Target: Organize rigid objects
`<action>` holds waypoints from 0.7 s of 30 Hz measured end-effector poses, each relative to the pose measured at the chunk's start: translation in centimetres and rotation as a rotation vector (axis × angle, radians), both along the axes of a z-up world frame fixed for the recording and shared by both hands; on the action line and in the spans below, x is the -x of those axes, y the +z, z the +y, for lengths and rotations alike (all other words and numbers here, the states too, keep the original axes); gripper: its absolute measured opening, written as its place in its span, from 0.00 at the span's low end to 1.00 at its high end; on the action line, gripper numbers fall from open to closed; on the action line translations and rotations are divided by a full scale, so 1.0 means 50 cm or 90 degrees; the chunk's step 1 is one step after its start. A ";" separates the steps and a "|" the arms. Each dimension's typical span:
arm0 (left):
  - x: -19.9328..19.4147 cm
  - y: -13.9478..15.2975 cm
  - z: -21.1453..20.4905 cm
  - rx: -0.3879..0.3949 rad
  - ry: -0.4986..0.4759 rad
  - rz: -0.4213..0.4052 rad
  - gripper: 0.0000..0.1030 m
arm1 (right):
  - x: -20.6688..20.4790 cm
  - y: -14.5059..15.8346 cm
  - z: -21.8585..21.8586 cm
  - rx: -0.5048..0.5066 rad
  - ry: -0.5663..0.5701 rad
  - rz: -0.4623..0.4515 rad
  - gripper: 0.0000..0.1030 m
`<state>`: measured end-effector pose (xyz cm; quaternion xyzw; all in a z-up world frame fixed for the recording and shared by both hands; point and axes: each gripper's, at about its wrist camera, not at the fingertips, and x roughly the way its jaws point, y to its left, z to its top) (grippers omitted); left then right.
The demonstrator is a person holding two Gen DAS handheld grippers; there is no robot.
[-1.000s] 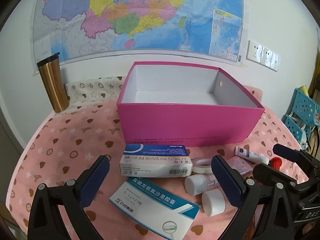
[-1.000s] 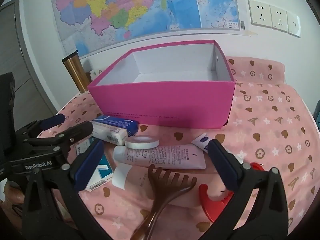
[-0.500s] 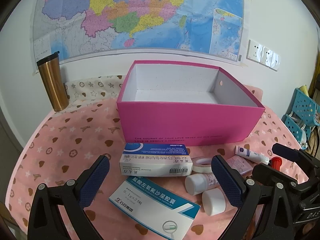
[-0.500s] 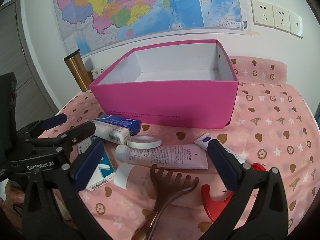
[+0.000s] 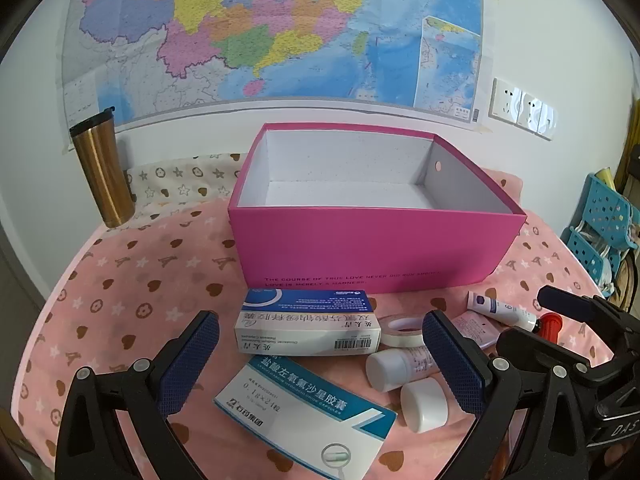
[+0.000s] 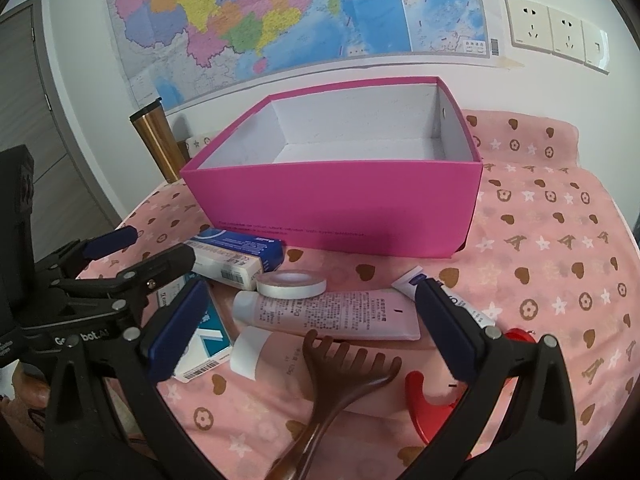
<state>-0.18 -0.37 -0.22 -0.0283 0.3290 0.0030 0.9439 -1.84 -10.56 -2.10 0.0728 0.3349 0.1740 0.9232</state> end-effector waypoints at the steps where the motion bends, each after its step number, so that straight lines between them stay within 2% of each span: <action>1: 0.000 0.000 0.000 0.000 0.000 0.000 1.00 | 0.000 0.000 0.001 0.000 0.000 0.000 1.00; 9: -0.006 -0.007 0.009 0.001 0.005 0.006 1.00 | -0.009 -0.006 0.008 -0.005 0.015 0.013 1.00; 18: -0.042 -0.043 0.080 0.027 0.022 0.039 1.00 | -0.033 -0.020 0.030 -0.003 0.050 0.040 1.00; 21: -0.058 -0.056 0.095 0.029 0.015 0.053 0.97 | -0.048 -0.022 0.046 -0.009 0.078 0.047 0.96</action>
